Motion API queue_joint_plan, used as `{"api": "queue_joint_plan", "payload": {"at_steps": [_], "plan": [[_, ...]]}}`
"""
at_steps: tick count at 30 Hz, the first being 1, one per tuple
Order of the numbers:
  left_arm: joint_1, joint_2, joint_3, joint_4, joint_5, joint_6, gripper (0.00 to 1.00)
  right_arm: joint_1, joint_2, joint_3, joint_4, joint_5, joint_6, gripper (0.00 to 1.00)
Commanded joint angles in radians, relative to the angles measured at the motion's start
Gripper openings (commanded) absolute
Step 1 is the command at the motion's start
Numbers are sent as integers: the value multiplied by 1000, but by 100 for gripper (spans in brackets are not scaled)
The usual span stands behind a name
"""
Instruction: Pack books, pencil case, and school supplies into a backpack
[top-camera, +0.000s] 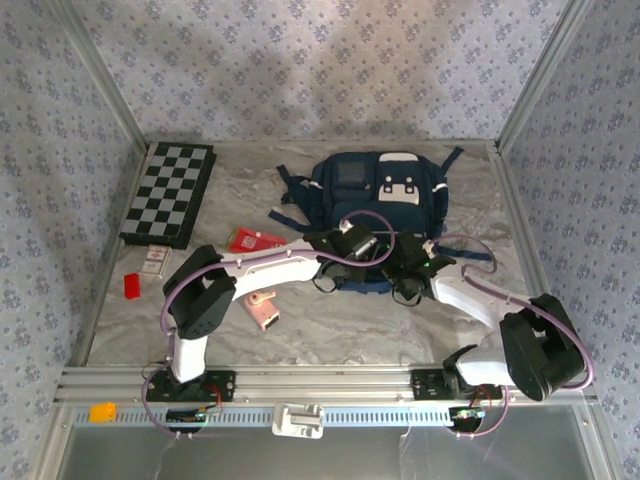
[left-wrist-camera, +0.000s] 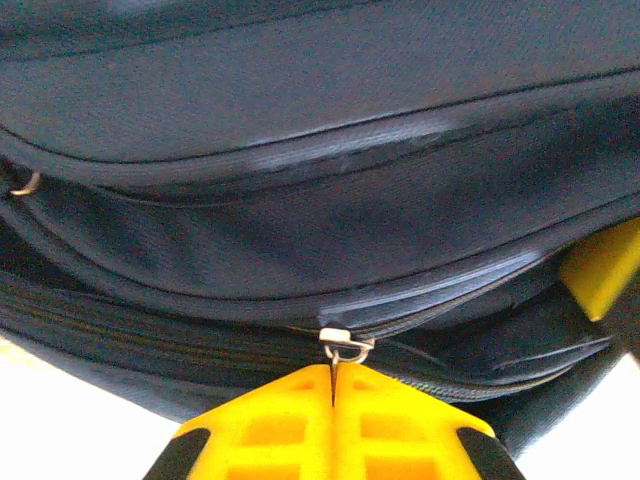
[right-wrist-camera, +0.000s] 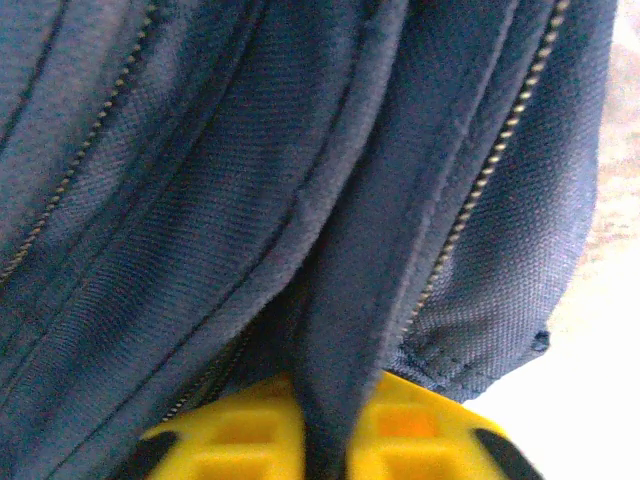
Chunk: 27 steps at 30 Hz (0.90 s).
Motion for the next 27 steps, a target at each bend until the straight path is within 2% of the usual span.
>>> {"api": "queue_joint_plan", "payload": {"at_steps": [1,7,13,17,25,27], "plan": [[28,-64,-45,-106,-51,84,0,-69,-56,-47,-84,87,-99,0],[64,-79,-74,-114,-177,245,0,-212,-195,-89,-137,-33,-239,0],[141,-51,-60,-67,-237,335,0,-309,-262,-80,-224,-109,-349,0],[210,-52,-96,29,-198,383,0,-368,-303,-78,-234,-150,-377,0],[334,-15,-127,168,-136,446,0,-410,-316,-79,-235,-174,-406,0],[356,6,-103,162,-163,448,0,-415,-311,-65,-233,-173,-420,0]]}}
